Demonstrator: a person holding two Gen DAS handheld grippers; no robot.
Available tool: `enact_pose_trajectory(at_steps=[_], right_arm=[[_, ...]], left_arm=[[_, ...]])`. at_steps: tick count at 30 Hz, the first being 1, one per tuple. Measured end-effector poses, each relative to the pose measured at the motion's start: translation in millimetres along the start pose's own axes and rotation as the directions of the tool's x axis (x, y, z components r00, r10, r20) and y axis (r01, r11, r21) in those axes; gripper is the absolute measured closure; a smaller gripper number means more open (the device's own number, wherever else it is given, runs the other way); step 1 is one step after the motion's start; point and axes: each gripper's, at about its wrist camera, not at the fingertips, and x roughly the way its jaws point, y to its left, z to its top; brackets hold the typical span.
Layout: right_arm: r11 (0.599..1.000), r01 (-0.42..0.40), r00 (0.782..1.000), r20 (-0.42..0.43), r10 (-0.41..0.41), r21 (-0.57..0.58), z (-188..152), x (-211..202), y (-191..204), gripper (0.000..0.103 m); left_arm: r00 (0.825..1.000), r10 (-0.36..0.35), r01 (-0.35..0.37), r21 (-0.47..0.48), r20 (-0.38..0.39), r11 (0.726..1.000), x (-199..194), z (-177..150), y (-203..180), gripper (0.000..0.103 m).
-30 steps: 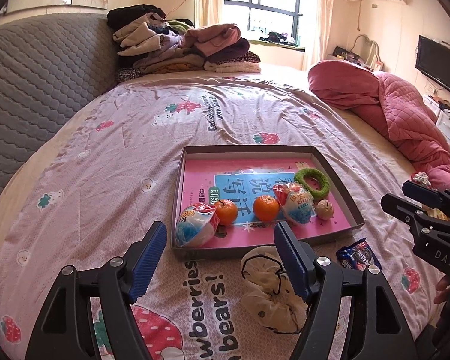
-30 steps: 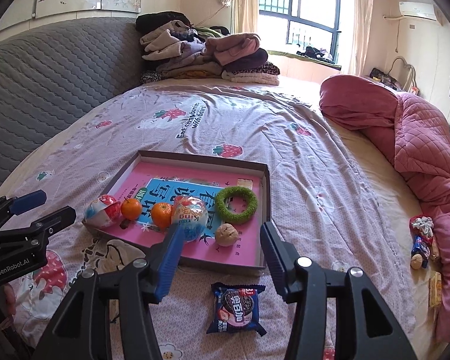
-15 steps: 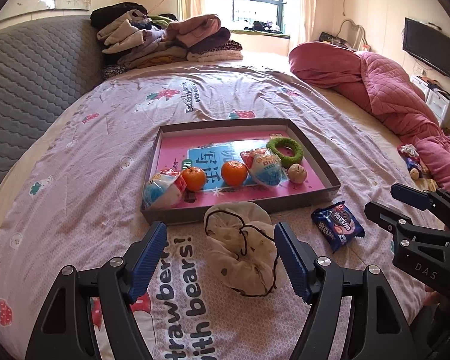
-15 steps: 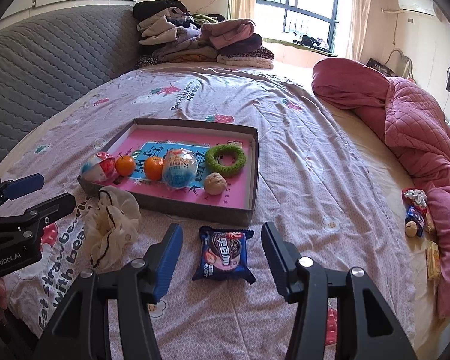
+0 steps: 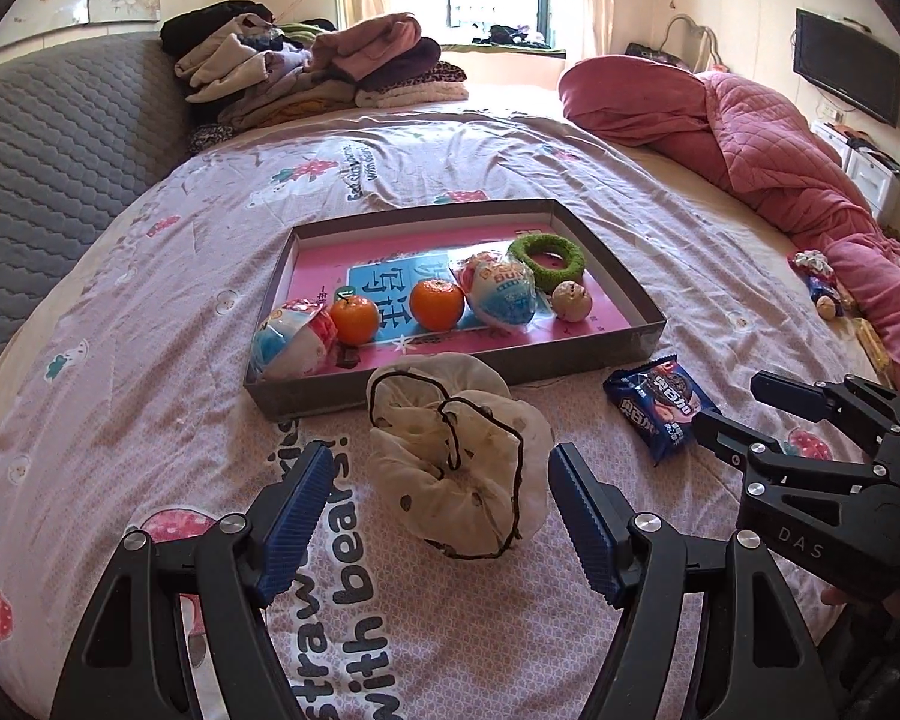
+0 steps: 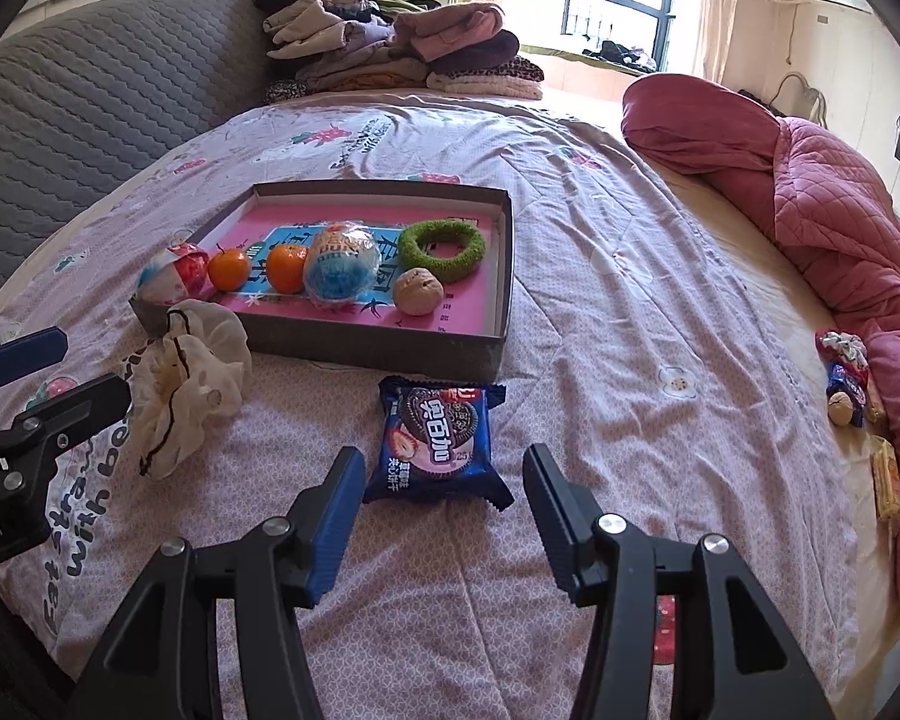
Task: Organize objects
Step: 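Withdraw both open grippers from the tray toward the mesh bag and biscuit packet, then grasp the cream mesh bag with left gripper while right gripper grasps the blue biscuit packet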
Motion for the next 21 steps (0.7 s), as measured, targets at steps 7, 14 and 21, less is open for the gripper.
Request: enact_pose_trajectory(at_steps=[7,14,21], right_arm=[[1.000,-0.001,1.000,-0.028,0.002,0.013,4,23,-1,0.049],[1.000,-0.007,0.999,-0.042,0.008,0.026,11,41,-2,0.049],[0.999,-0.029,0.998,-0.057,0.030,0.030,19,56,0,0.048]], left_arm=[[1.000,-0.005,0.005,0.001,-0.028,1.000,18,-2,-4,0.028],[0.999,0.000,0.001,0.008,-0.051,1.000,41,-2,-7,0.028],[0.996,0.017,-0.017,0.003,-0.088,1.000,66,-2,-6,0.028]])
